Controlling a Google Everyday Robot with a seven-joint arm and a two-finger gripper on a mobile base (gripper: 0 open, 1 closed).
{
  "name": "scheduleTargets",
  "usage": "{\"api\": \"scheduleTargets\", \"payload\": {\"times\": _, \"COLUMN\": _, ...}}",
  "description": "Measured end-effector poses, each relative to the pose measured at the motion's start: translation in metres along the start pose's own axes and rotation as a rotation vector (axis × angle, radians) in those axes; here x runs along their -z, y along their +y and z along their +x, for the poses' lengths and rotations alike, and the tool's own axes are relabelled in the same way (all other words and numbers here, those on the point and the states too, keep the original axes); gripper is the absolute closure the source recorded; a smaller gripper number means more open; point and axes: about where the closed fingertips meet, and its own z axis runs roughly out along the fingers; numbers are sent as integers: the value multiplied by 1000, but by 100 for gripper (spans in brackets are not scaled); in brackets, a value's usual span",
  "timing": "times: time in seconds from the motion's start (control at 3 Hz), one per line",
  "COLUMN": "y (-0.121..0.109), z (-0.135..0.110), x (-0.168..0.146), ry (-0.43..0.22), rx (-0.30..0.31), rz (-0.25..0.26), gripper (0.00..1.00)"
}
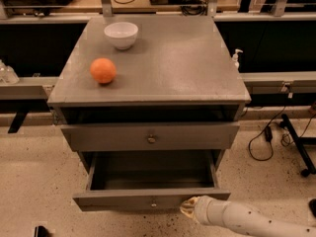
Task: Close middle drawer
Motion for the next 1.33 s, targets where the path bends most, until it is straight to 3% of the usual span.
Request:
{"api": "scheduleTargets", "payload": {"times": 0.67, "y": -12, "z": -2, "x": -40, "ry": -56, "rx": 25, "rz": 84, "gripper": 100}}
{"api": "scheduleTargets", "payload": {"times": 1.0, "y": -14, "z": -4, "x": -43, "ry": -62, "rx": 30, "rz": 87, "gripper": 100}}
{"api": "scheduleTargets", "payload": {"times": 1.33, "y": -27, "z": -24, "x": -62, "ry": -105, "rx": 66, "rz": 105, "gripper": 100}}
